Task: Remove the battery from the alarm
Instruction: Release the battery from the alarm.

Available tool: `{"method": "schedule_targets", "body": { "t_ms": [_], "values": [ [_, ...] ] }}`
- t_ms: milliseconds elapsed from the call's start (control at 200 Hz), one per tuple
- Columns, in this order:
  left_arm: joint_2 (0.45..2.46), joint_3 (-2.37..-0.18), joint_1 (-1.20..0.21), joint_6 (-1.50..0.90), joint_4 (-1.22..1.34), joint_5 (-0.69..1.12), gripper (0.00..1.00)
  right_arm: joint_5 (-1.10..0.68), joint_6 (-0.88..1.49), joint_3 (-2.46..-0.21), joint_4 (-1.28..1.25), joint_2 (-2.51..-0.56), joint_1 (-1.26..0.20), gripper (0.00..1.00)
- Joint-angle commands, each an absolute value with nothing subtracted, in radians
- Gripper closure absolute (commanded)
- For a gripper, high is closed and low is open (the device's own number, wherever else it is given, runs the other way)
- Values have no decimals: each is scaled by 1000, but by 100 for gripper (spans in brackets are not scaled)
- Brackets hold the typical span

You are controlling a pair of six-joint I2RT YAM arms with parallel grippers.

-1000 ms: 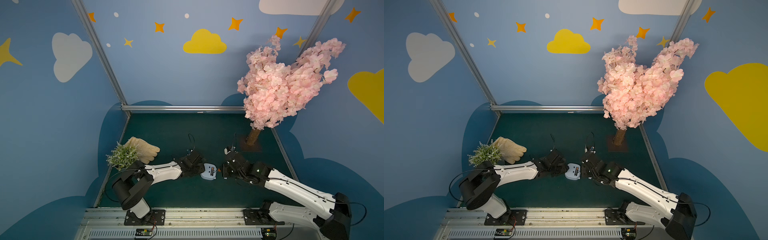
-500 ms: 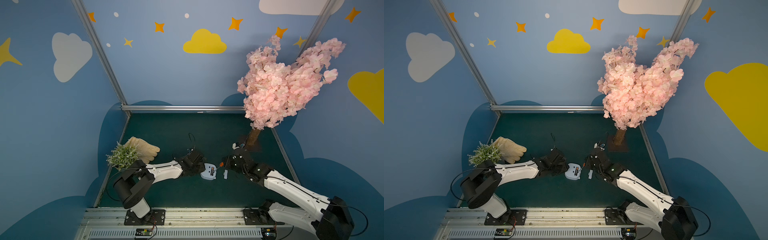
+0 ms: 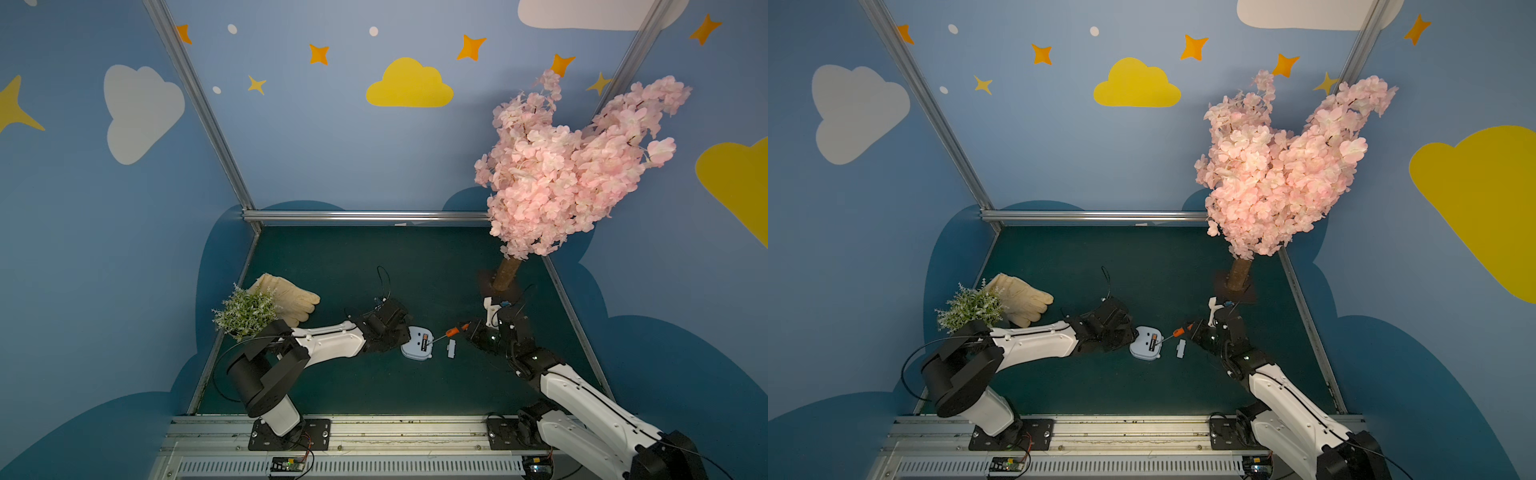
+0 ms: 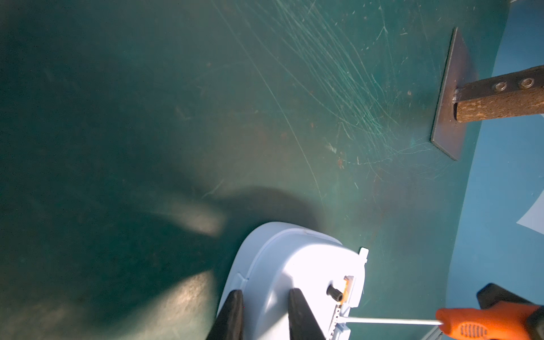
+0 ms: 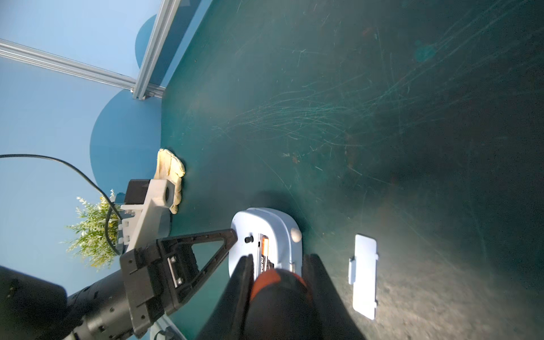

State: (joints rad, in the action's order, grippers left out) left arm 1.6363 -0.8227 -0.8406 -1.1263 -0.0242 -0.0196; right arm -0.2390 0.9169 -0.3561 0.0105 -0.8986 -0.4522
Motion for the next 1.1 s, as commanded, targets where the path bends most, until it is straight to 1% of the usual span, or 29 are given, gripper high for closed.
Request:
{"method": "schedule_targets", "body": {
  "t_ms": [0,175,230,305,390,466,666,751,836,886,966,1036,1096],
  "values": [
    [1713,-776,-848,-1132,-108,-17,73,-460,888,-239,281,-894,-443,100],
    [1712,-770,-848,-1137,-105,-17,73,-558,976,-172,176,-775,-379,100],
    [1709,-768,-848,-1138,-103,-17,73,-580,1014,-158,131,-733,-377,100],
    [1710,-768,-848,-1137,-100,-15,73,-589,1019,-182,142,-684,-382,100],
    [1709,-768,-850,-1139,-97,-14,73,-561,996,-237,216,-656,-408,100],
    [1708,-766,-850,-1143,-94,-14,73,-453,940,-317,348,-665,-479,100],
    [1713,-762,-849,-1146,-91,-14,73,-84,869,-474,543,-824,-738,100],
    [1713,-760,-849,-1149,-91,-17,73,65,854,-581,635,-933,-851,100],
    [1717,-761,-849,-1150,-89,-18,73,183,841,-705,719,-1063,-926,100],
    [1720,-762,-850,-1150,-90,-18,73,179,808,-771,748,-1142,-937,100],
    [1728,-759,-849,-1154,-86,-16,73,162,835,-876,808,-1279,-924,100],
    [1732,-760,-850,-1152,-85,-12,73,89,753,-963,841,-1372,-901,100],
    [1732,-759,-849,-1151,-84,-11,73,35,734,-987,822,-1401,-887,100]
  ]
}}
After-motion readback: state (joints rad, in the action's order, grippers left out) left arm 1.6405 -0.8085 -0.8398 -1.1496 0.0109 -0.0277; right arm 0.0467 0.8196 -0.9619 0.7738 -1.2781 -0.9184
